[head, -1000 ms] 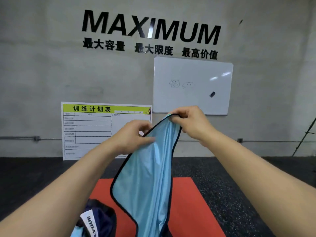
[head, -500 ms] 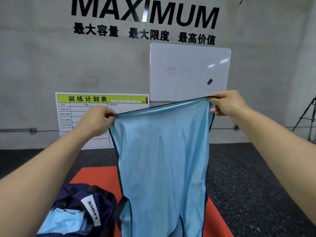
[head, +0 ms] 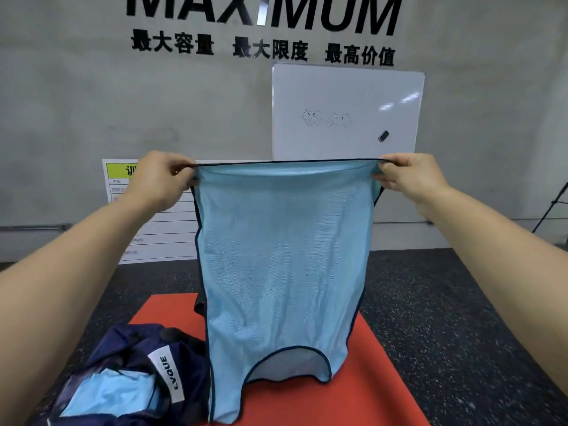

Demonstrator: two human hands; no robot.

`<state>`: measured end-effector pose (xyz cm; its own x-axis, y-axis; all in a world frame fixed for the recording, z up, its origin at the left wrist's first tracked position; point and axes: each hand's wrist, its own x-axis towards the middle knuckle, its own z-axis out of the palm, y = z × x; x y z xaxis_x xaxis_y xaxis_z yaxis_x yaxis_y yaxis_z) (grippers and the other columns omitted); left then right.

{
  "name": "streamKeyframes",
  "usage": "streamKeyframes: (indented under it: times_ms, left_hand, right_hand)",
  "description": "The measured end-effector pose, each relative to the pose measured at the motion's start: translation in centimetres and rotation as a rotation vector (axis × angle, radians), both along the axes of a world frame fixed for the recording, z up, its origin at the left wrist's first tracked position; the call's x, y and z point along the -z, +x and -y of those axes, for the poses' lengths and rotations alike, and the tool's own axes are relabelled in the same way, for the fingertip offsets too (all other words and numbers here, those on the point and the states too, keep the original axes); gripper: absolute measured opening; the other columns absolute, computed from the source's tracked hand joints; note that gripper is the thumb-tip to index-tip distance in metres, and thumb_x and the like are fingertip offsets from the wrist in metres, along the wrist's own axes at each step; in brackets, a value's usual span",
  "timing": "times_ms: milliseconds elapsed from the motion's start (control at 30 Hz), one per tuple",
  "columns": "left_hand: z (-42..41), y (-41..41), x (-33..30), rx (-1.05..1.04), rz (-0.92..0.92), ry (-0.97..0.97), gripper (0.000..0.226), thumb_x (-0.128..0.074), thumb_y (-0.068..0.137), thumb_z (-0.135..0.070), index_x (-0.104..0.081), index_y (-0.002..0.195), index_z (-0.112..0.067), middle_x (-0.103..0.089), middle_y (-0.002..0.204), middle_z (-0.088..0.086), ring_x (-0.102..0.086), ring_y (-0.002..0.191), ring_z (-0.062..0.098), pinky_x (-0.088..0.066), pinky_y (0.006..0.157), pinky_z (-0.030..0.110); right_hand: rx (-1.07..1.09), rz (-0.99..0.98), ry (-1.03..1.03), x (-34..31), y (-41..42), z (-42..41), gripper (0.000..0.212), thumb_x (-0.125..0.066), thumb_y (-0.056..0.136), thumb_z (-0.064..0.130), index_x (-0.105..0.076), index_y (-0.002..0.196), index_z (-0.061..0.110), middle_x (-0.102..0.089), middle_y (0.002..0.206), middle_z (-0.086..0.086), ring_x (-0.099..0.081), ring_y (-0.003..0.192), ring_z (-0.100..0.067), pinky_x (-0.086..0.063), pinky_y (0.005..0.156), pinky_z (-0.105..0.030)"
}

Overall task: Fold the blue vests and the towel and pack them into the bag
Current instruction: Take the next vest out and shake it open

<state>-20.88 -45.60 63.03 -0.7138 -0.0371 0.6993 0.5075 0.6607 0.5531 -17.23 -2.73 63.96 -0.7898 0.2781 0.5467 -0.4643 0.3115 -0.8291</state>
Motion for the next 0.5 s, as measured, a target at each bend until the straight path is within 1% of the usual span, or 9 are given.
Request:
streamKeyframes:
  times_ms: [100,167,300,367,433,500]
  left_hand:
    - [0.2,-0.4,0.7,-0.004,0.014,0.014,0.020,-0.059,0.097,-0.010,-0.077,0.099,-0.018,-0.077,0.085,0.005,-0.075,0.087,0.025,-0.059,0.091,0.046]
    - [0.3,-0.7,1.0,0.000,0.018,0.010,0.021,-0.059,0.097,-0.010,-0.076,0.095,-0.021,-0.077,0.084,0.004,-0.075,0.087,0.026,-0.059,0.091,0.048]
    - [0.4,-0.9,1.1,0.018,0.031,0.021,0.026,-0.059,0.098,-0.011,-0.071,0.086,-0.032,-0.077,0.083,0.000,-0.074,0.087,0.024,-0.059,0.091,0.048]
    - [0.4,-1.0,1.2,0.022,0.037,0.027,0.030,-0.060,0.098,-0.012,-0.070,0.082,-0.035,-0.077,0.083,-0.001,-0.074,0.087,0.024,-0.059,0.091,0.048]
    - [0.1,-1.1,1.2,0.027,0.043,0.023,0.031,-0.059,0.099,-0.011,-0.070,0.082,-0.034,-0.077,0.084,0.002,-0.074,0.089,0.025,-0.058,0.092,0.048]
    - [-0.2,-1.7,1.5,0.037,0.061,0.030,0.027,-0.057,0.099,-0.008,-0.071,0.087,-0.028,-0.077,0.087,0.006,-0.074,0.090,0.026,-0.058,0.093,0.046]
  right_hand:
    - [0.003,0.001,0.035,0.4,-0.6,-0.1,0.017,-0.057,0.102,0.006,-0.072,0.105,0.013,-0.072,0.103,-0.005,-0.072,0.088,-0.014,-0.059,0.076,-0.016]
    - [0.006,0.003,0.038,0.5,-0.9,0.0,0.016,-0.057,0.102,0.006,-0.072,0.109,0.010,-0.072,0.103,-0.007,-0.072,0.088,-0.016,-0.059,0.075,-0.016]
    - [-0.007,0.010,0.027,0.5,-1.0,0.2,0.016,-0.058,0.101,0.005,-0.072,0.102,0.013,-0.072,0.099,-0.005,-0.072,0.089,-0.018,-0.060,0.078,-0.019]
    - [-0.012,0.014,0.024,0.6,-1.0,0.2,0.015,-0.058,0.101,0.006,-0.071,0.105,0.012,-0.072,0.101,-0.005,-0.071,0.090,-0.018,-0.060,0.080,-0.019]
    - [-0.019,0.019,0.016,0.9,-1.3,0.1,0.014,-0.059,0.102,0.006,-0.071,0.104,0.013,-0.072,0.101,-0.005,-0.071,0.089,-0.017,-0.060,0.079,-0.019]
    - [-0.014,0.035,0.018,1.2,-2.0,0.0,0.014,-0.059,0.101,0.007,-0.072,0.104,0.014,-0.073,0.101,-0.003,-0.073,0.091,-0.016,-0.060,0.080,-0.020]
